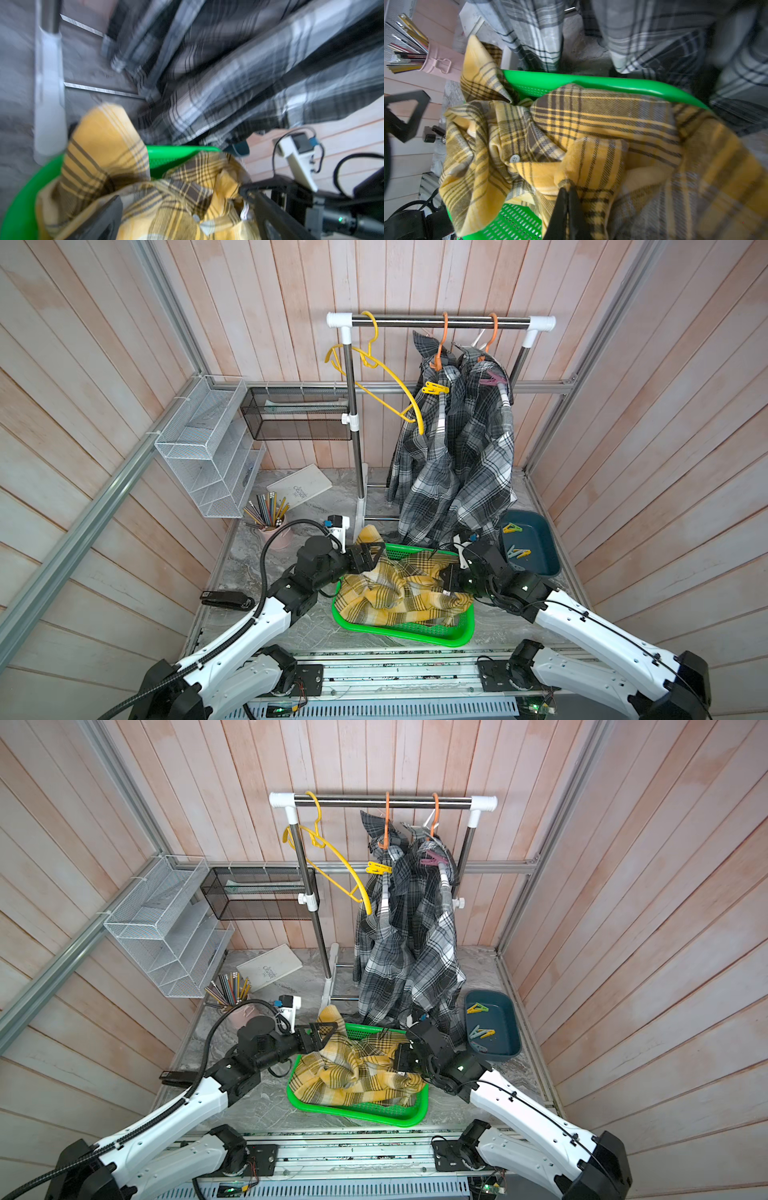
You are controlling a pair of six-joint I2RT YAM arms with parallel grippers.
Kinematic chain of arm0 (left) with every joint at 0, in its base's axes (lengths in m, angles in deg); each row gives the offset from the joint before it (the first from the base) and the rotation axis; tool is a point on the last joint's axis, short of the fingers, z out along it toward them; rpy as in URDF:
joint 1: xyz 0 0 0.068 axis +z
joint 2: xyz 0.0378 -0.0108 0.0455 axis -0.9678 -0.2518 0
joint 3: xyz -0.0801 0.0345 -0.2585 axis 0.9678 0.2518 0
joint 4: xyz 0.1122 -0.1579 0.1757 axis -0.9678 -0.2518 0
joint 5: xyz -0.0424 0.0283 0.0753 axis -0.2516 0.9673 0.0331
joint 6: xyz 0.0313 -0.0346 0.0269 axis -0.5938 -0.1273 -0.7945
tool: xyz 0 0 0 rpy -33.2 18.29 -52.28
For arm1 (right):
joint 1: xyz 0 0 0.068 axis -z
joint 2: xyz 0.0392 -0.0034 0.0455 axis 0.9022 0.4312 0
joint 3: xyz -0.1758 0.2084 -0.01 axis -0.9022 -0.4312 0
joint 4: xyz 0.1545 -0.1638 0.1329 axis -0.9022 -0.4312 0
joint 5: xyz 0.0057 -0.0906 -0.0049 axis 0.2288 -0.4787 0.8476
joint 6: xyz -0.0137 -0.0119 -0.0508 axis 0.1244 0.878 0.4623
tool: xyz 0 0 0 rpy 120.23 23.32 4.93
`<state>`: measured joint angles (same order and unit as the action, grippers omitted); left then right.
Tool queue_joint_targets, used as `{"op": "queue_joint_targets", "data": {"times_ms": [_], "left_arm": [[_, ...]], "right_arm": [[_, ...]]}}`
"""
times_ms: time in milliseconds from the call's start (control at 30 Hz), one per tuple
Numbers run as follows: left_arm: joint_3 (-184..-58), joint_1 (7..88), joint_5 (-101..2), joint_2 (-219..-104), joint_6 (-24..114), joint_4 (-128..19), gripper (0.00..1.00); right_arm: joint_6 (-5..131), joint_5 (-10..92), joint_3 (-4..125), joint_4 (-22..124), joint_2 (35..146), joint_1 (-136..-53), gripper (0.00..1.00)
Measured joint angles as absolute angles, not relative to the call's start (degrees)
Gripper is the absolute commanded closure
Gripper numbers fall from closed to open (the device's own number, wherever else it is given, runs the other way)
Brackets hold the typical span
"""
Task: Remove the clothespins securing long-sleeve shirts to the hanger
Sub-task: Adjust the long-sleeve shirt at the bin.
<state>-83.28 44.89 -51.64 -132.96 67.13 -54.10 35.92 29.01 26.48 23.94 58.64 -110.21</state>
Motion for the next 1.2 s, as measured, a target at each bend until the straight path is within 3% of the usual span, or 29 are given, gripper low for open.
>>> {"op": "queue_joint_targets", "data": {"times_ms": [500, 633, 800, 933, 1200], "left_arm": [[-87.48, 60.48, -53.8, -129.16, 63.54, -57.8, 0.0], [-87.48, 63.45, -59.2, -133.64, 63.78, -56.6, 0.01], [-89.25, 64.06, -66.89, -142.97, 63.04, -56.0, 0.03], [-93.6, 64.06, -71.99, -150.14, 61.18, -56.7, 0.04], [-104.02, 64.06, -76.62, -160.76, 54.71, -61.64, 0.09]], "right_arm": [[35.75, 33.14, 19.7, 45.27, 79.62, -112.75, 0.98], [36.97, 33.51, 19.9, 46.91, 81.02, -112.51, 0.58], [40.66, 31.57, 25.15, 42.82, 78.53, -111.96, 0.34], [44.42, 28.94, 31.57, 39.89, 72.69, -110.91, 0.26], [52.05, 27.39, 43.27, 38.97, 69.9, -107.96, 0.24]]}}
